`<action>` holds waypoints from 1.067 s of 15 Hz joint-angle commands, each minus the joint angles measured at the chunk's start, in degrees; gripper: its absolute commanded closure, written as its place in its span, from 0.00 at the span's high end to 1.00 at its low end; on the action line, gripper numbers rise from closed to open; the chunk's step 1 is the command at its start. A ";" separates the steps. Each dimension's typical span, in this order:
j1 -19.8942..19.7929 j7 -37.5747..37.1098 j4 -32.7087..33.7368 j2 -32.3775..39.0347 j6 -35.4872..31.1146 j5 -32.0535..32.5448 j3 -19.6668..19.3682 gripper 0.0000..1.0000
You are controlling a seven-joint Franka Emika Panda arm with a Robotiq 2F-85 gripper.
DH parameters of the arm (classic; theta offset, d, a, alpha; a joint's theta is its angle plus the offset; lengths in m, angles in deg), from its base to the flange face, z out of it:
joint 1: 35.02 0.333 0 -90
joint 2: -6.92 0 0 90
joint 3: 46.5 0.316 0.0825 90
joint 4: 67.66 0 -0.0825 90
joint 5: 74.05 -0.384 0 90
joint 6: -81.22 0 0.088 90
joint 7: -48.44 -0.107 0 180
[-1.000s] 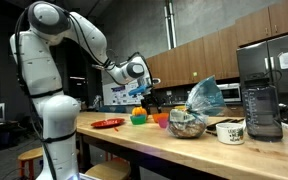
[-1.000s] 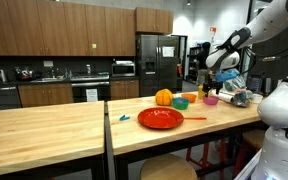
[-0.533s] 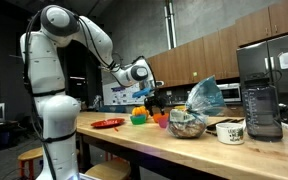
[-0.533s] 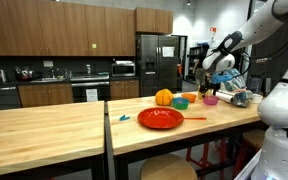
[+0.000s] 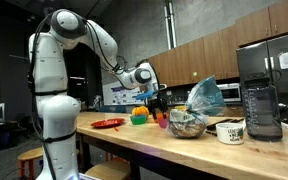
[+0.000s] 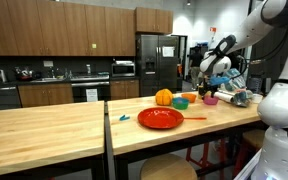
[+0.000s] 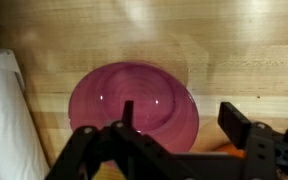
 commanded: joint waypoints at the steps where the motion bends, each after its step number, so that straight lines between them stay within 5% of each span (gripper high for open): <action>1: 0.47 0.76 1.80 2.28 -0.04 -0.87 -0.78 0.54; 8: 0.47 1.23 0.71 2.16 1.06 -1.16 -0.91 0.01; 16: 0.80 2.77 -2.43 -1.90 2.96 -0.56 -0.63 0.01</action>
